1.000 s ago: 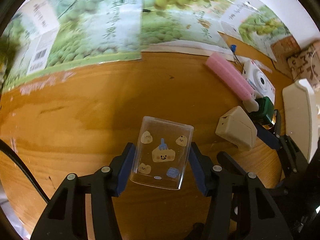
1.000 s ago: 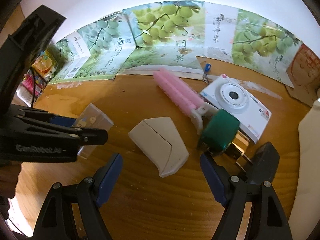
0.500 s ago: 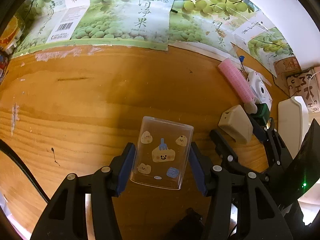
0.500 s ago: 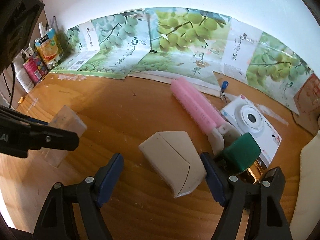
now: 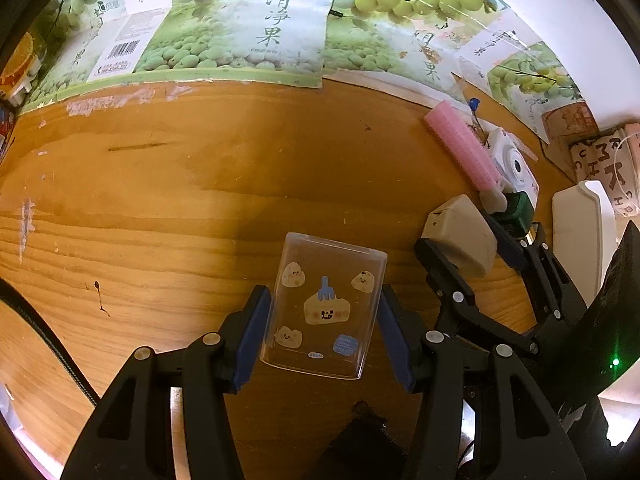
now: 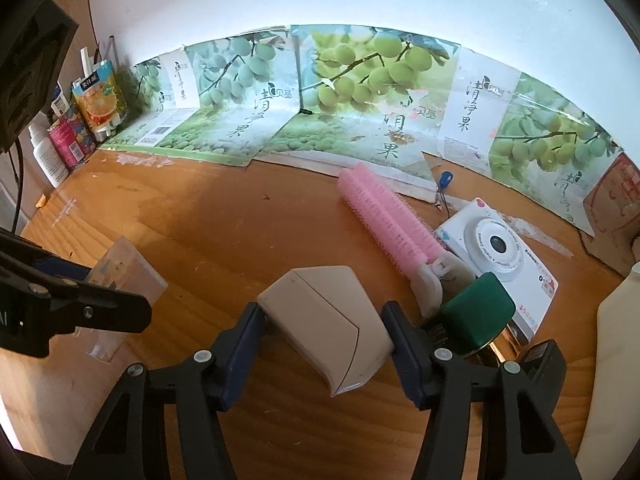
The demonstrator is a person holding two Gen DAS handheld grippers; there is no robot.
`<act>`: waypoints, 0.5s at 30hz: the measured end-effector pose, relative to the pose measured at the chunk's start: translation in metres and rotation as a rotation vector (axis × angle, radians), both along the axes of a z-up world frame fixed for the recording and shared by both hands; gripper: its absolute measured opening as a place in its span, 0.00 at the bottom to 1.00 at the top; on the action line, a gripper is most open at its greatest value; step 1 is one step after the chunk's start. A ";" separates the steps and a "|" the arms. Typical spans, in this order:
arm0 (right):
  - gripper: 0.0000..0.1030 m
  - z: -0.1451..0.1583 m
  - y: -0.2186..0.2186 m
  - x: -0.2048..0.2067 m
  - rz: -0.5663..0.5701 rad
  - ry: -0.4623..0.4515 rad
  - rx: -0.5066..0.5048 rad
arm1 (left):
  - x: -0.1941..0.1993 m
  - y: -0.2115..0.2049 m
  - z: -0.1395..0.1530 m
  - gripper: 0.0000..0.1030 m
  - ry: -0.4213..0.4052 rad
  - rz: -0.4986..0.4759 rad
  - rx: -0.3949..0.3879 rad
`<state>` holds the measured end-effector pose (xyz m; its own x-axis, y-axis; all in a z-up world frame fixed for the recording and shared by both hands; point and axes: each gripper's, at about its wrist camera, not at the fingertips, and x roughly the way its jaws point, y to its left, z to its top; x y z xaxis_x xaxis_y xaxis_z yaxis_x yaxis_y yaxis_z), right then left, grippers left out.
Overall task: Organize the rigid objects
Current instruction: 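Grasp the beige wedge-shaped piece with the right tool while the left tool holds the clear box, then carry the clear box and beige piece over the white tray with both tools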
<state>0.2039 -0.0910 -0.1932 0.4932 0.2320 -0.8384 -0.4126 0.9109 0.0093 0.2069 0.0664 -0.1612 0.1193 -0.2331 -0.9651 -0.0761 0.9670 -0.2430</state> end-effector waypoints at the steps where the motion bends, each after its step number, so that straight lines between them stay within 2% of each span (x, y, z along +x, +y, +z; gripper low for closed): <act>1: 0.59 0.001 0.001 -0.001 0.005 -0.001 -0.001 | 0.000 0.000 0.001 0.56 -0.001 0.001 0.001; 15: 0.59 0.022 0.005 -0.020 0.033 -0.027 0.023 | -0.028 0.001 0.012 0.56 -0.013 0.031 0.027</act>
<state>0.1838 -0.0856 -0.1707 0.5075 0.2674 -0.8191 -0.4432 0.8962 0.0180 0.1784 0.0672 -0.1494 0.1385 -0.2026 -0.9694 -0.1031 0.9706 -0.2176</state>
